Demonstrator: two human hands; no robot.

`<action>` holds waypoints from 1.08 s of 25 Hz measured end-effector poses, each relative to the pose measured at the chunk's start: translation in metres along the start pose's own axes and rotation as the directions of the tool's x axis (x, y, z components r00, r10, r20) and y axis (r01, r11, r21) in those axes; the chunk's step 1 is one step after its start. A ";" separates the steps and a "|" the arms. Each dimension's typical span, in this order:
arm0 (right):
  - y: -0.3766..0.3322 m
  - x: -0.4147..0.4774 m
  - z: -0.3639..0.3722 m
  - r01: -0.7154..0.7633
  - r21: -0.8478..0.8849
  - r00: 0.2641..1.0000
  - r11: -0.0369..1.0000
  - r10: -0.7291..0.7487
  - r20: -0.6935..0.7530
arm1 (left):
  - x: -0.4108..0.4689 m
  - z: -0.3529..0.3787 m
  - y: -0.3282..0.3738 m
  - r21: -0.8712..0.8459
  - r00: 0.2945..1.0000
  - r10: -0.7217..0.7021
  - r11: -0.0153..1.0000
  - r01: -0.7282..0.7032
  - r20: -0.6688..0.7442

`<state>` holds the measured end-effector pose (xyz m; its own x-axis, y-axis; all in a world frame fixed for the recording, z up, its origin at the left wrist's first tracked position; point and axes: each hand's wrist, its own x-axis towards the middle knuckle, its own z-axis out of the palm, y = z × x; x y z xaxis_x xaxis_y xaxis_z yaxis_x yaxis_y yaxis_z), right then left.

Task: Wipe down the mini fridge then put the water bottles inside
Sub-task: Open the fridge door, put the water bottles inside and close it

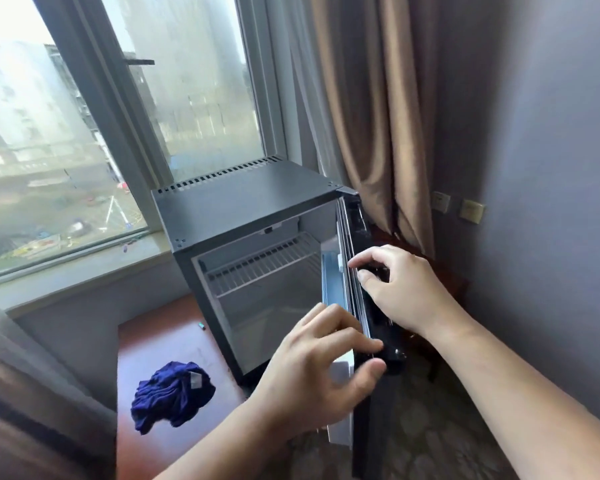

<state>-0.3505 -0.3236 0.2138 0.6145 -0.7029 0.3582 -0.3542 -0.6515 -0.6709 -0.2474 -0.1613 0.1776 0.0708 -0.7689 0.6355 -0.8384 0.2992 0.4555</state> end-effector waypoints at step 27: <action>0.262 0.080 -0.153 -0.306 0.520 0.934 0.798 0.144 0.328 | 0.349 0.161 0.001 0.762 0.520 -0.679 0.642 0.078 0.519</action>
<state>-0.5024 -0.5943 0.1664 0.7535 -0.6570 0.0248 -0.1039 -0.1563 -0.9822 -0.3104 -0.5206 0.2996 0.3254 -0.8959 -0.3026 -0.9451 -0.2984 -0.1332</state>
